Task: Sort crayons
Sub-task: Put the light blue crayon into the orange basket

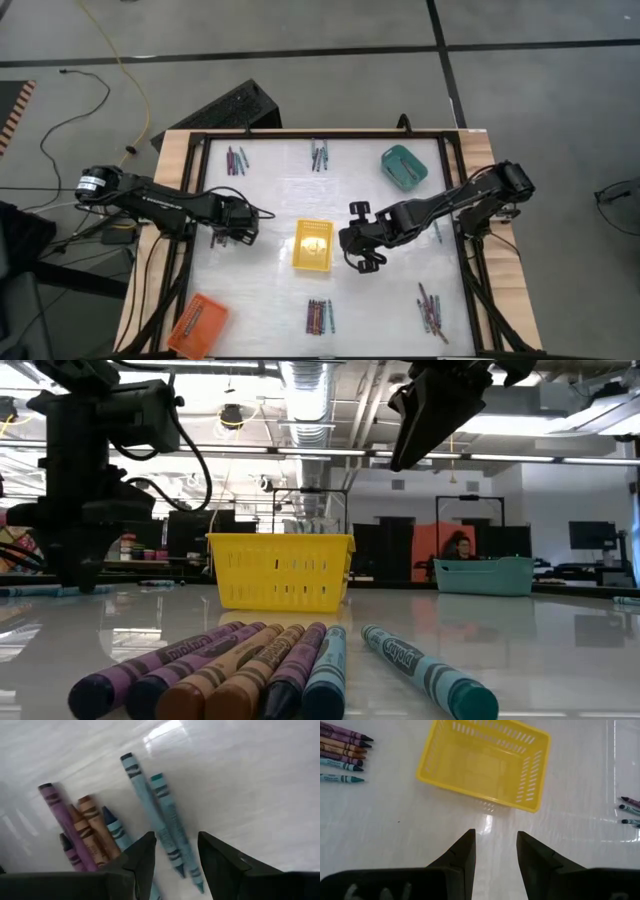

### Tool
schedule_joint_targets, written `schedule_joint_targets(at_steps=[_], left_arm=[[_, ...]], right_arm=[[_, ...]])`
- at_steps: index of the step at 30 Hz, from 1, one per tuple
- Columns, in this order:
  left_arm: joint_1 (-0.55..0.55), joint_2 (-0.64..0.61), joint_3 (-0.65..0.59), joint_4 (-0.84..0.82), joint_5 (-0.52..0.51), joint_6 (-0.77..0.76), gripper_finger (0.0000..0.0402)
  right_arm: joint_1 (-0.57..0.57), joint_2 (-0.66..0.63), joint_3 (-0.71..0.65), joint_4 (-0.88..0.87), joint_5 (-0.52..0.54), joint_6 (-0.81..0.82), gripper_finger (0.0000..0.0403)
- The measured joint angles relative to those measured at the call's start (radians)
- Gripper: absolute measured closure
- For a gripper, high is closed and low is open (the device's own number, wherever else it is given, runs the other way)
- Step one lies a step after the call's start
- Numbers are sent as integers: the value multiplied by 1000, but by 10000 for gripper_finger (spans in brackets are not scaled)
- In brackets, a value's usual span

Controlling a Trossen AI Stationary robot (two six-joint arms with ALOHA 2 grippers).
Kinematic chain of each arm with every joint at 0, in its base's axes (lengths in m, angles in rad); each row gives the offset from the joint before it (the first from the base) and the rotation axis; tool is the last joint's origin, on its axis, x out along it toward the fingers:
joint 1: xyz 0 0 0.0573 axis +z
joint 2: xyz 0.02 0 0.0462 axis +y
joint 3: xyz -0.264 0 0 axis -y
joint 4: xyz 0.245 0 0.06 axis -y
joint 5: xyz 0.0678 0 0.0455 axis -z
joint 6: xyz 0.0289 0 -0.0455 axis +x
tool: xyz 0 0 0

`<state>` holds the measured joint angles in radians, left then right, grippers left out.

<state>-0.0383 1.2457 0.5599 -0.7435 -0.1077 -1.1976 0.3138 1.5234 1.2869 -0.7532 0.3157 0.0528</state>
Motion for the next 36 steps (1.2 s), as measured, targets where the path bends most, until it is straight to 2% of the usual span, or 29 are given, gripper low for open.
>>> schedule_joint_targets(at_steps=[17, 23, 27, 36], left_arm=[[-5, 0, 3, -11, -3, 7, 262], [-7, 0, 59, -59, -28, 35, 262], [-7, 0, 79, -35, -35, 56, 262], [-7, 0, 59, -37, -35, 51, 262]], right_arm=[[-2, 0, 0, -2, 0, 0, 267], [-2, 0, 0, -2, 0, -5, 267], [-2, 0, 0, -3, 0, -6, 267], [-2, 0, 0, -2, 0, -1, 267]])
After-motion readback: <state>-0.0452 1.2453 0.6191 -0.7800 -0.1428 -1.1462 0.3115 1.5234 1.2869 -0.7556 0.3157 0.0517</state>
